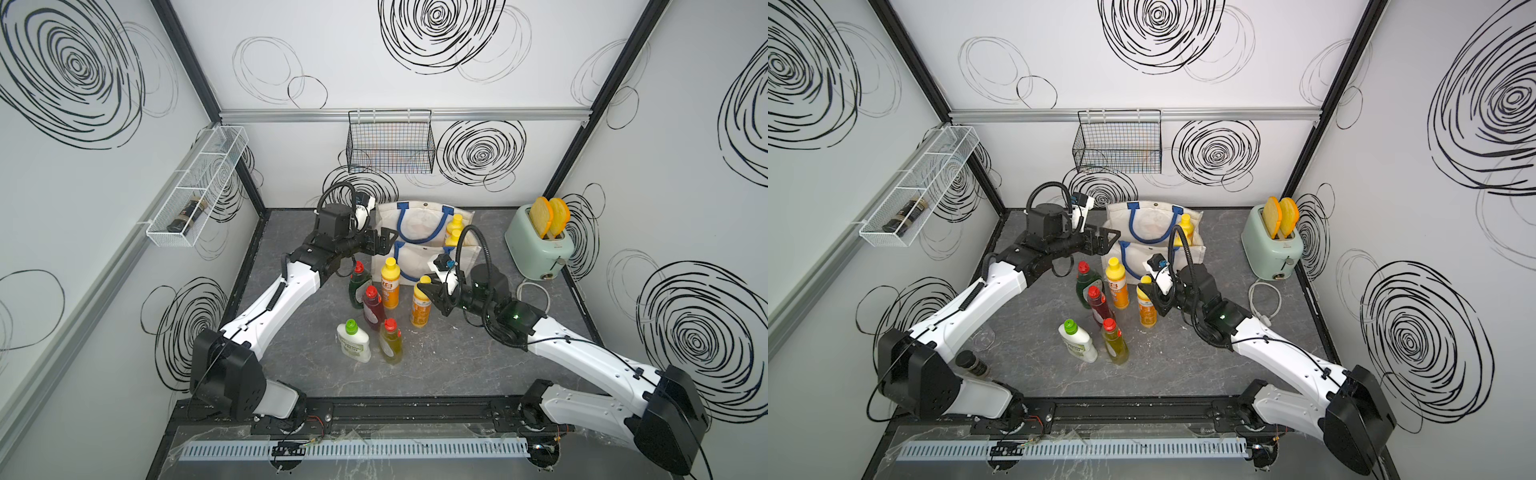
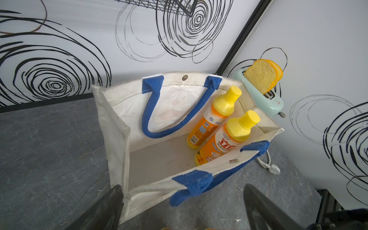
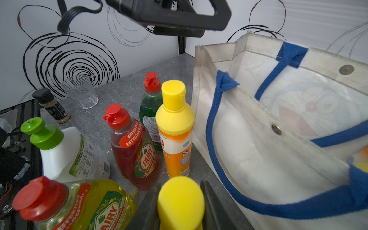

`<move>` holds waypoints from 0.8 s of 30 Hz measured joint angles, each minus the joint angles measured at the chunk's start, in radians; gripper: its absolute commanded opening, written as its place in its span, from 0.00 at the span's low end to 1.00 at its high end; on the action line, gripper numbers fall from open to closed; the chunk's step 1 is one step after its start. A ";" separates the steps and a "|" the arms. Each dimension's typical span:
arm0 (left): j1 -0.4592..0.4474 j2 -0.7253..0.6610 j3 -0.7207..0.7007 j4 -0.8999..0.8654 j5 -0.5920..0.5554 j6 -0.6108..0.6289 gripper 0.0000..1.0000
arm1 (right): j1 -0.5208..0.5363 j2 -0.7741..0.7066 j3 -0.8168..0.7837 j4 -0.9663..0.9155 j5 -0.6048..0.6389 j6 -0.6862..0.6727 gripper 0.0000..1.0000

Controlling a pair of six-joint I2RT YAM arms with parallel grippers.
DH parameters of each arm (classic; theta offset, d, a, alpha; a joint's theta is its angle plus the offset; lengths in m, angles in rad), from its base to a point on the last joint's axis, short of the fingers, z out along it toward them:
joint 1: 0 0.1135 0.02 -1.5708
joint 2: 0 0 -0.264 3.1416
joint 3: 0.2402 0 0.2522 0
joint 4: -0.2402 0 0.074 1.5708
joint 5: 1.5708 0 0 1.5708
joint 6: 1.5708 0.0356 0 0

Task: Pack dish soap into the shopping bag
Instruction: Pick up the bottle of dish soap at the center of the board.

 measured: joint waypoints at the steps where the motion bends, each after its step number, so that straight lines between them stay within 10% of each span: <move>1: 0.000 0.000 0.000 0.000 0.000 0.000 0.96 | 0.000 0.001 0.001 -0.001 0.002 0.000 0.31; 8: 0.000 0.000 0.000 0.000 0.000 0.000 0.96 | 0.000 0.001 0.017 -0.034 0.022 -0.008 0.23; 11: 0.000 0.000 0.000 0.000 0.000 0.000 0.96 | 0.000 0.002 0.033 -0.063 0.028 -0.016 0.00; 24: 0.000 0.000 0.000 0.000 0.000 0.000 0.96 | 0.000 0.039 0.134 -0.202 0.050 -0.038 0.00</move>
